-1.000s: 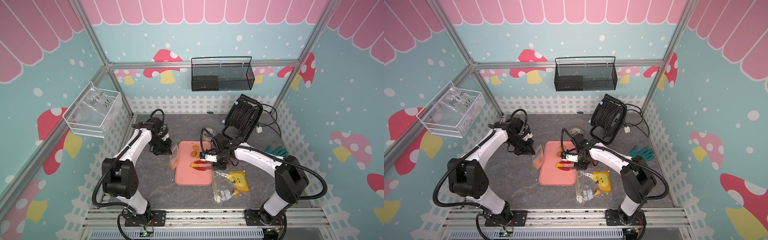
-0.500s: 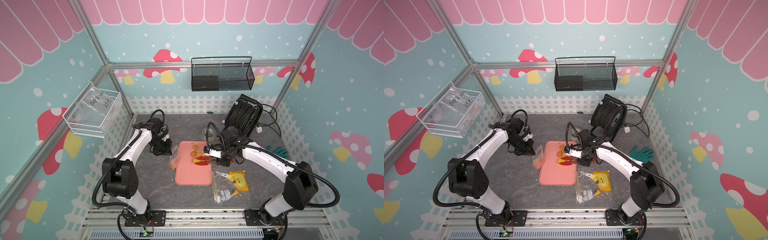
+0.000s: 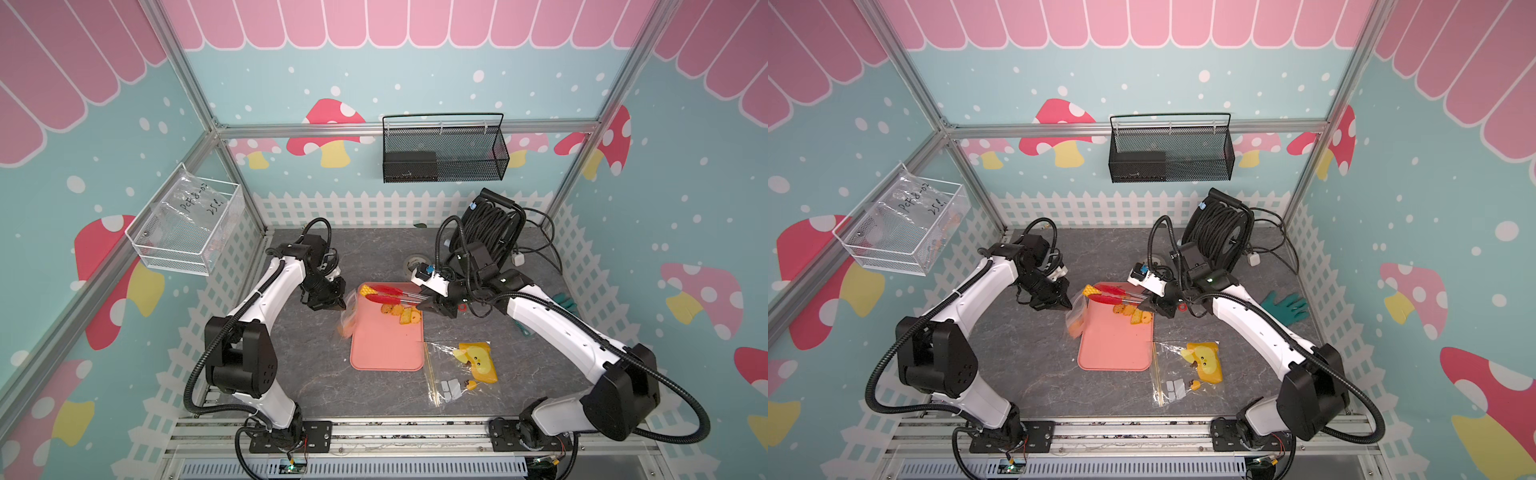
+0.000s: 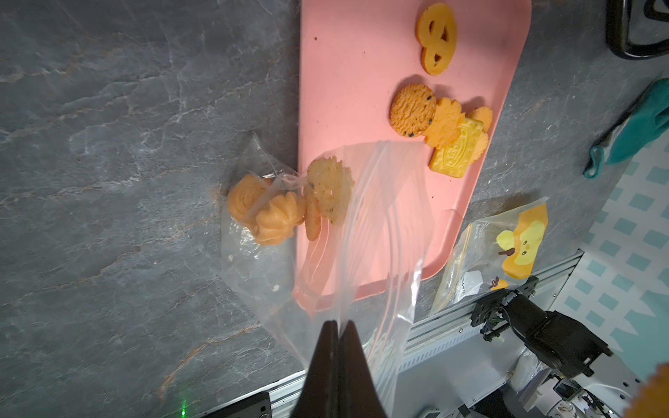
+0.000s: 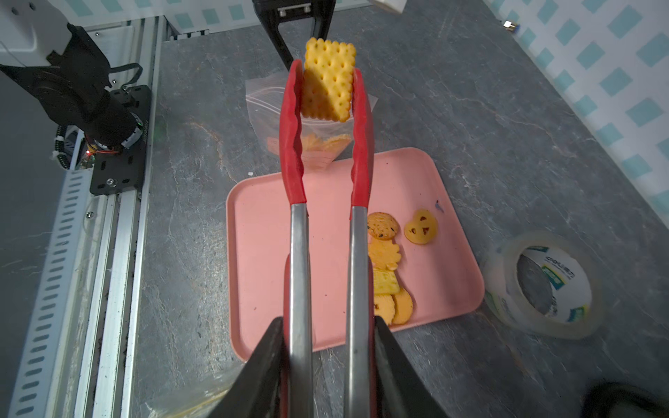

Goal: Put the cookies into a resealable bag to prevent moisture
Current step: Place the cookie in the ziploc bag.

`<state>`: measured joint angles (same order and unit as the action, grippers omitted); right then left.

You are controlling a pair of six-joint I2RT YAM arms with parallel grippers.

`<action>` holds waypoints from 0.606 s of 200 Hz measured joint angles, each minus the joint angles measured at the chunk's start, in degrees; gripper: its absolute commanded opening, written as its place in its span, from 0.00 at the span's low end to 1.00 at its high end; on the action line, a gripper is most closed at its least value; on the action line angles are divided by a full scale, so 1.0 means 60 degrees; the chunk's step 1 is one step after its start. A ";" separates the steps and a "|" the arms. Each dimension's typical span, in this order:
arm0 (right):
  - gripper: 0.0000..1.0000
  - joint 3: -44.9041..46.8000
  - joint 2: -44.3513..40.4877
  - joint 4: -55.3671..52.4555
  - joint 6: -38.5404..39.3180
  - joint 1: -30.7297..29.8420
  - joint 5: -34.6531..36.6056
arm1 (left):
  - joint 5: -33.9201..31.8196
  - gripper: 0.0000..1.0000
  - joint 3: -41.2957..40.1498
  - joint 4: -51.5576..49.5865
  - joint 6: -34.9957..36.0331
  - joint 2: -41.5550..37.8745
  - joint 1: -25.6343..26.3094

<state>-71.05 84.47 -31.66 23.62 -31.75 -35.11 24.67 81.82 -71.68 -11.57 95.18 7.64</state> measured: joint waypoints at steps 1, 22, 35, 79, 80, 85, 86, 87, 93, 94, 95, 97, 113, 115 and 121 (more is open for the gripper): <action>0.37 -0.0011 0.0025 0.0004 0.0004 -0.0007 -0.0015 | 0.0000 0.00 0.0004 0.0000 0.0000 0.0000 0.0000; 0.38 -0.0306 0.0645 0.0226 -0.0022 -0.0109 -0.0324 | 0.0000 0.00 0.0040 -0.0058 -0.0033 0.0000 0.0000; 0.38 -0.0568 0.0973 0.0284 -0.0022 -0.0171 -0.0477 | 0.0000 0.00 0.0040 -0.0087 -0.0040 0.0000 0.0000; 0.39 -0.1282 0.1927 0.0452 0.0025 -0.0331 -0.0750 | 0.0000 0.00 0.0146 -0.0197 -0.0106 0.0000 -0.0036; 0.39 -0.1293 0.1953 0.0455 0.0025 -0.0335 -0.0754 | 0.0000 0.00 0.0146 -0.0197 -0.0106 0.0000 -0.0040; 0.40 -0.1333 0.2044 0.0463 0.0029 -0.0350 -0.0769 | 0.0000 0.00 0.0146 -0.0204 -0.0106 0.0000 -0.0047; 0.40 -0.1337 0.2051 0.0463 0.0033 -0.0353 -0.0769 | 0.0000 0.00 0.0146 -0.0204 -0.0106 0.0000 -0.0051; 0.40 -0.1348 0.2073 0.0463 0.0044 -0.0353 -0.0772 | 0.0000 0.00 0.0146 -0.0208 -0.0106 0.0000 -0.0051; 0.41 -0.1392 0.2164 0.0455 0.0062 -0.0368 -0.0794 | 0.0000 0.00 0.0146 -0.0215 -0.0106 0.0000 -0.0066; 0.41 -0.1392 0.2171 0.0455 0.0062 -0.0368 -0.0794 | 0.0000 0.00 0.0146 -0.0219 -0.0106 0.0000 -0.0066; 0.42 -0.1399 0.2193 0.0455 0.0058 -0.0375 -0.0801 | 0.0000 0.00 0.0146 -0.0222 -0.0106 0.0000 -0.0066; 0.42 -0.1413 0.2226 0.0452 0.0062 -0.0382 -0.0816 | 0.0000 0.00 0.0146 -0.0229 -0.0106 0.0000 -0.0073; 0.47 -0.1483 0.2426 0.0437 0.0138 -0.0419 -0.0863 | 0.0000 0.00 0.0146 -0.0262 -0.0106 -0.0004 -0.0098; 0.48 -0.1494 0.2448 0.0430 0.0131 -0.0419 -0.0863 | 0.0000 0.00 0.0146 -0.0266 -0.0106 -0.0004 -0.0102; 0.51 -0.1515 0.2506 0.0423 0.0160 -0.0430 -0.0900 | 0.0000 0.00 0.0146 -0.0280 -0.0106 -0.0004 -0.0113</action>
<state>-80.14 99.50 -29.12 24.58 -34.33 -40.51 24.67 82.70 -73.36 -12.21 95.15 6.96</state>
